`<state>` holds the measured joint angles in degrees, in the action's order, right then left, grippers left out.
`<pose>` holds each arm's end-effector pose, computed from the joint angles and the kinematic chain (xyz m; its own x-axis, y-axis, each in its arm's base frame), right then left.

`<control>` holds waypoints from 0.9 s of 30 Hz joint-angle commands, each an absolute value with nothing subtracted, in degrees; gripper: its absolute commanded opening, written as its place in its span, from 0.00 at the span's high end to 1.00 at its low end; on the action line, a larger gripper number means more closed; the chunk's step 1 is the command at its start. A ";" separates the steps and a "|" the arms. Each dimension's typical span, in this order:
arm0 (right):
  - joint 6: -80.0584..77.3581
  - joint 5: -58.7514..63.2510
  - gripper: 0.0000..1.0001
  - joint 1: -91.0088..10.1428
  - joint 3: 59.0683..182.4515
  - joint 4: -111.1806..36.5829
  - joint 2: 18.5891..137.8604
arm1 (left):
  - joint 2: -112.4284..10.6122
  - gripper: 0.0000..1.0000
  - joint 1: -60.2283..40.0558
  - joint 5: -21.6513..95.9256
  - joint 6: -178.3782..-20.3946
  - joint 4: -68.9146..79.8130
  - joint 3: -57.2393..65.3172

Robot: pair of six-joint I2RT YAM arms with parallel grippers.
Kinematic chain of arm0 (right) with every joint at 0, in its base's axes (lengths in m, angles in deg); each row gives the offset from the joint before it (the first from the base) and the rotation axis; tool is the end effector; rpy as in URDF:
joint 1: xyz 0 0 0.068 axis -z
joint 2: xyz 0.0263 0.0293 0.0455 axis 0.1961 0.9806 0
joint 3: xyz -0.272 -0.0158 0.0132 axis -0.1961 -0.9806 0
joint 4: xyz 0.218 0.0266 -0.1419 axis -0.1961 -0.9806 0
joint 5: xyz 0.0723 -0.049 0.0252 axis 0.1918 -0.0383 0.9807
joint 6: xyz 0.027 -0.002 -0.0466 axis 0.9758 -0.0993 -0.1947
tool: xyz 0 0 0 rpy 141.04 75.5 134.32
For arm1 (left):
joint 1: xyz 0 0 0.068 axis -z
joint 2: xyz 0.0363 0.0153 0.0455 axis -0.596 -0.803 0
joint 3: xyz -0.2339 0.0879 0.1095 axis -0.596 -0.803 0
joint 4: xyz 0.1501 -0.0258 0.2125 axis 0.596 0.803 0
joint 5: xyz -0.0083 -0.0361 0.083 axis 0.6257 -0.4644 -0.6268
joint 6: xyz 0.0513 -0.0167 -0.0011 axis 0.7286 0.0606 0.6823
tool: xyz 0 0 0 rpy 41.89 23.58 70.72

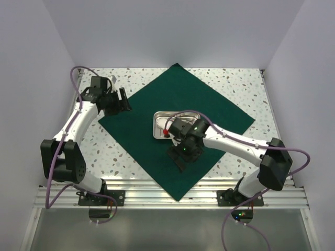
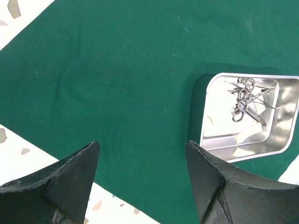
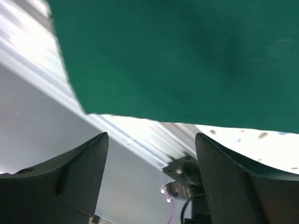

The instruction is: Prepare the surgical pack

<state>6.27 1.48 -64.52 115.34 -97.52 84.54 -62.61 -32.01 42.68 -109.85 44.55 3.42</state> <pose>0.1659 0.2289 0.2551 -0.7692 -0.6154 -0.1722 -0.6384 0.7517 0.1652 0.3231 -0.0345 0.2830 -0.8169 -0.3003 -0.4924 -0.0912 0.9103 -0.4038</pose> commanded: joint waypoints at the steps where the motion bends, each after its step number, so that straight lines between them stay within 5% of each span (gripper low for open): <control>1: 9.84 1.12 0.23 -73.68 113.69 -94.54 85.21 | -62.69 0.22 -31.84 39.95 -110.30 43.34 4.03; 4: 12.66 0.93 0.33 -77.04 109.47 -91.56 84.68 | -62.95 0.23 -31.93 42.06 -111.27 41.75 2.63; 15: 17.58 -2.75 0.45 -90.84 107.18 -83.91 90.31 | -62.69 0.24 -31.84 44.69 -112.24 41.74 -0.54; 27: 21.19 -4.33 0.48 -94.01 104.54 -77.13 94.96 | -55.75 0.24 -31.84 43.91 -112.06 46.66 -1.25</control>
